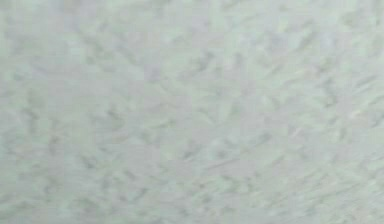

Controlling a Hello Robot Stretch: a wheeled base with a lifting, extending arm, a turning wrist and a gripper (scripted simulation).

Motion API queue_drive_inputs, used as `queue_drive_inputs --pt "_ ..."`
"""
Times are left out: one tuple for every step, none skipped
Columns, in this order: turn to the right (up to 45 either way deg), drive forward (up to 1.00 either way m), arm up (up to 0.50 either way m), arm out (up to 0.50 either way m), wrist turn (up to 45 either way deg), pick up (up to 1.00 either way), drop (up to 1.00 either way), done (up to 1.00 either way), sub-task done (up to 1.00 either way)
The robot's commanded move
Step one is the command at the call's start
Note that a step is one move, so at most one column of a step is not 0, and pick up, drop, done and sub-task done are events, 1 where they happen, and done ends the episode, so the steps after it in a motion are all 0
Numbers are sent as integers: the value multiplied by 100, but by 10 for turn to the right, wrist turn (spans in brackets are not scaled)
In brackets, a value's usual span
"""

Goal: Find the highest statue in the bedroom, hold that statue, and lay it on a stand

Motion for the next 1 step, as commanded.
queue_drive_inputs --pt "0 0 0 0 150 0 0 0 0"
